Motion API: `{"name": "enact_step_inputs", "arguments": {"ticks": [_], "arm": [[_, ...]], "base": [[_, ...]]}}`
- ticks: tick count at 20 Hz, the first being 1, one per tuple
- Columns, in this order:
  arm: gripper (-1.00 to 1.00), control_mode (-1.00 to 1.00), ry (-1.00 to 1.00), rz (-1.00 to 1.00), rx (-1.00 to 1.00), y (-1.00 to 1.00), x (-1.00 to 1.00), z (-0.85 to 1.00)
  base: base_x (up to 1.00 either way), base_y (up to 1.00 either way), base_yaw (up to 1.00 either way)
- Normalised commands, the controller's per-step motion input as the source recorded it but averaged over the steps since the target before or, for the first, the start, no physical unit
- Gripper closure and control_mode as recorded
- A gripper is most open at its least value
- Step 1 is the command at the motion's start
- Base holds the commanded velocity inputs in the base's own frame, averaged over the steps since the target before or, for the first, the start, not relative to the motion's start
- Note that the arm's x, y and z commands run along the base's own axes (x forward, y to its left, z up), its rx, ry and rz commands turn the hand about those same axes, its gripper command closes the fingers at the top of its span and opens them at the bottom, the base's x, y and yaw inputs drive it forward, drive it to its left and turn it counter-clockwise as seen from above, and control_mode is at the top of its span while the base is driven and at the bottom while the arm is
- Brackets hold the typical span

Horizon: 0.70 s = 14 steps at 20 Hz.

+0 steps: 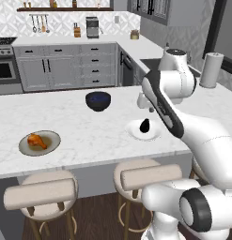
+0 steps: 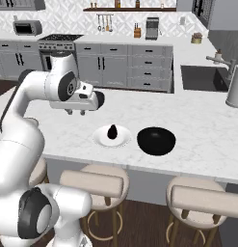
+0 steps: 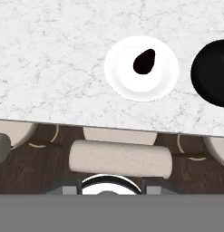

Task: Pick the chicken drumstick and avocado from their plates and place them in the bowl. Then put the bowl in the fridge.

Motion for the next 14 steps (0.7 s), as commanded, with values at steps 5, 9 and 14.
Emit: {"name": "enact_step_inputs", "arguments": {"ticks": [5,9,14], "arm": [[-1.0,-1.0,-0.18,0.05,-0.12,0.58,-0.39,0.0],[-1.0,-1.0,-0.11,0.1,-0.2,1.0,0.0,0.0],[-1.0,-1.0,0.02,0.09,-0.07,1.0,0.12,-0.04]], "base": [[0.0,0.0,0.0],[0.0,0.0,0.0],[0.0,0.0,0.0]]}}
